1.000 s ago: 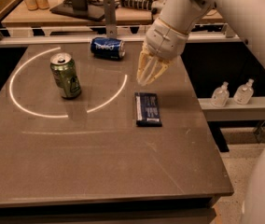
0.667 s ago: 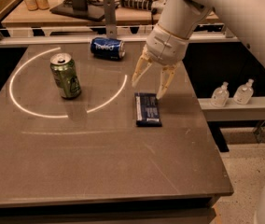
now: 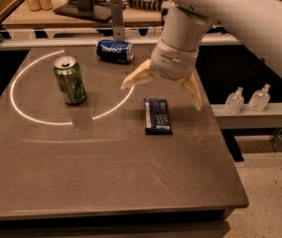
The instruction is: Move rxbar blueberry near green can
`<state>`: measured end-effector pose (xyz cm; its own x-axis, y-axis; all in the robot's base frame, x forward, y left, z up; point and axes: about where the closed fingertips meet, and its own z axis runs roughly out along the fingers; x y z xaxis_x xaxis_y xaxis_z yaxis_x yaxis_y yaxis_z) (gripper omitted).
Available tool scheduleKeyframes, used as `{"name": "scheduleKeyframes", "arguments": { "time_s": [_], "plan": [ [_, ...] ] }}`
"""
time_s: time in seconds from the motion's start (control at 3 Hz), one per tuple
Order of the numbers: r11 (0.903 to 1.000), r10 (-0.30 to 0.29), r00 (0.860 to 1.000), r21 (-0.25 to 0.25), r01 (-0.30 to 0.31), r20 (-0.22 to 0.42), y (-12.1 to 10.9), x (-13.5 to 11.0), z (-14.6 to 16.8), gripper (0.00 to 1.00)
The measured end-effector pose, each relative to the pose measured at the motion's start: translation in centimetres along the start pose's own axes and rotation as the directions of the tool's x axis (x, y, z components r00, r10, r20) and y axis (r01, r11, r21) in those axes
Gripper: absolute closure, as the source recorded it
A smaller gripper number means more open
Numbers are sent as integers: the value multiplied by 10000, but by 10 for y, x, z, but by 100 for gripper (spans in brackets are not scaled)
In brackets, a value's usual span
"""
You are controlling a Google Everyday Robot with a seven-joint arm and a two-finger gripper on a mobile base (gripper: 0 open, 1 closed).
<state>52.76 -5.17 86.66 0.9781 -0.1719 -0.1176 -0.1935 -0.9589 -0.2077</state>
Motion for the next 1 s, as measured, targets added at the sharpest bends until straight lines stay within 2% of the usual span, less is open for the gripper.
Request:
{"name": "scheduleKeyframes", "arguments": {
  "time_s": [0.33, 0.67, 1.0],
  "plan": [
    [9952, -797, 9968, -567, 794, -26, 6, -8, 13, 0],
    [9880, -1114, 9937, -1071, 1116, 75, 12, -12, 26, 0],
    [9820, -1198, 9927, -1454, 1209, 158, 15, -14, 36, 18]
  ]
}}
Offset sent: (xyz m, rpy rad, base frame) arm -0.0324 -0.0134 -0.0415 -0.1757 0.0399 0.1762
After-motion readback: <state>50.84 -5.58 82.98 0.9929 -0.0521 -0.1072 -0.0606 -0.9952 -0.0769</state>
